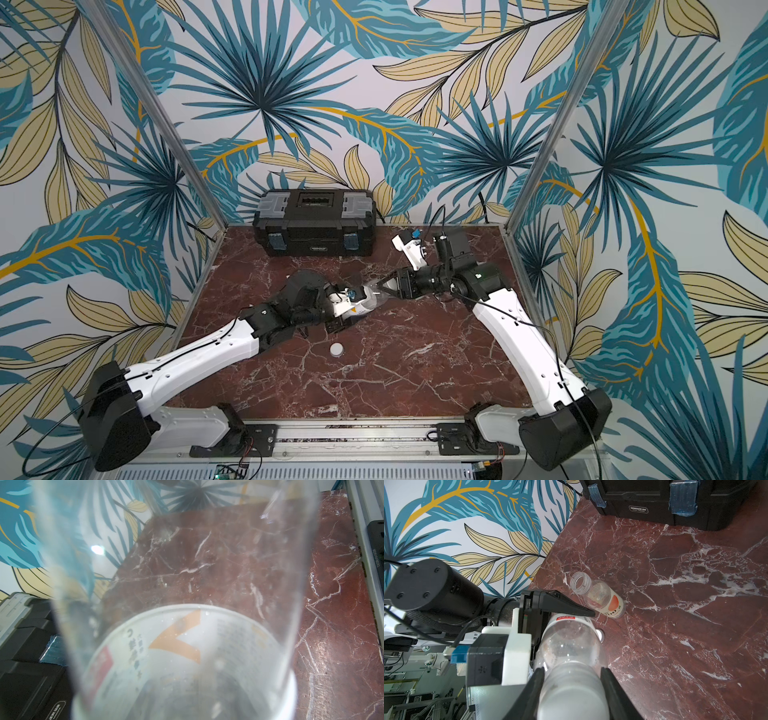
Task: Screw on the bottle caps
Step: Place the plastic bottle at the center of the board.
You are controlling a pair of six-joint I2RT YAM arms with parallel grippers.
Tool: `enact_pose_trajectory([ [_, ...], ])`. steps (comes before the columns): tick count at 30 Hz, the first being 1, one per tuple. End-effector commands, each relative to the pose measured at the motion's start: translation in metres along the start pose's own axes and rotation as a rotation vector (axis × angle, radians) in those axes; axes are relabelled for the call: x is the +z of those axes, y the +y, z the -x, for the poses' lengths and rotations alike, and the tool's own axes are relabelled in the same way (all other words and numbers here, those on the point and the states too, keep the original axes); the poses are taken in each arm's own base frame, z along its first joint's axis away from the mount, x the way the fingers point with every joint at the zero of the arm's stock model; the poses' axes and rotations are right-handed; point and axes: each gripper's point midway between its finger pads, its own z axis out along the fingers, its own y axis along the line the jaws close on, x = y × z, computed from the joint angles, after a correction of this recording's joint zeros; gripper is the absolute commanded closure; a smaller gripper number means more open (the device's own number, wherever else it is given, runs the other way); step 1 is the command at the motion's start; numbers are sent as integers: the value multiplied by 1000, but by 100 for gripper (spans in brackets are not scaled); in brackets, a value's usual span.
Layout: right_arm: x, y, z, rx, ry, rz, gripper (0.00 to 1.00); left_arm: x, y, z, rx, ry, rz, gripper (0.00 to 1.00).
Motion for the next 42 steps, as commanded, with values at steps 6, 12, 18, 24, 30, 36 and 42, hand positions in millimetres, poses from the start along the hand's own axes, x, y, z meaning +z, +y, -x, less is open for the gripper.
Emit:
enact_pose_trajectory([
  [6,-13,-1,-3,-24,15,-81,100,-8,22,32,13,-76,87,87],
  [12,-34,-38,1,-63,92,-363,100,-11,24,34,15,-97,108,7],
  [18,-32,-94,-8,-8,211,-619,100,-32,30,46,16,-180,179,0],
  [24,-19,-125,-18,19,266,-725,100,-47,55,46,-102,-180,318,0],
  [30,-19,-151,-23,15,311,-849,100,-61,80,39,-229,-142,459,0],
  [36,-6,-164,-32,34,294,-856,100,-65,87,33,-282,-120,488,0],
  [42,8,-171,-42,66,334,-833,100,-67,94,24,-318,-90,517,0],
])
